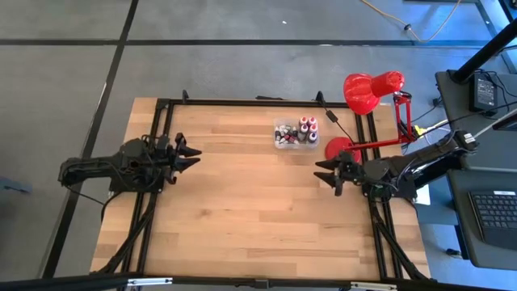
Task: Pick & Place food coloring
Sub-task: Return to Home Position
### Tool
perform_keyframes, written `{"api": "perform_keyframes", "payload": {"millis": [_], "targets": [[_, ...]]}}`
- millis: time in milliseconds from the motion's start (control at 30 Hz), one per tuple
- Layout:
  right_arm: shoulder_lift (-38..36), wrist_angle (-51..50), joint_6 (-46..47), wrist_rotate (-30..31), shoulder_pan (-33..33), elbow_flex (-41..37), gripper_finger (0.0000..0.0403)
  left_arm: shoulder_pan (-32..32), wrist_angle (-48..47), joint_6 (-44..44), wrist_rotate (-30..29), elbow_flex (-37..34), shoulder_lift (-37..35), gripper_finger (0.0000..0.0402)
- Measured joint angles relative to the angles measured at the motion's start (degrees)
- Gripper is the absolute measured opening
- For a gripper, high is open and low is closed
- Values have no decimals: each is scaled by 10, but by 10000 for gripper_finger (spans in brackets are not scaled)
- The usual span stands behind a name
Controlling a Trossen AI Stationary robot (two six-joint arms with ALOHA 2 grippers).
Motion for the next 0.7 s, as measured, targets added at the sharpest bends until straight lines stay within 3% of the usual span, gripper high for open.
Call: {"api": "perform_keyframes", "payload": {"millis": [400, 700], "targets": [[-55, 23, 10, 59, 0, -46, 239, 60, -20, -19, 4, -38, -22, 128], [-91, 5, -6, 77, 0, -60, 239, 76, -26, 36, 0, -37, -18, 128]]}}
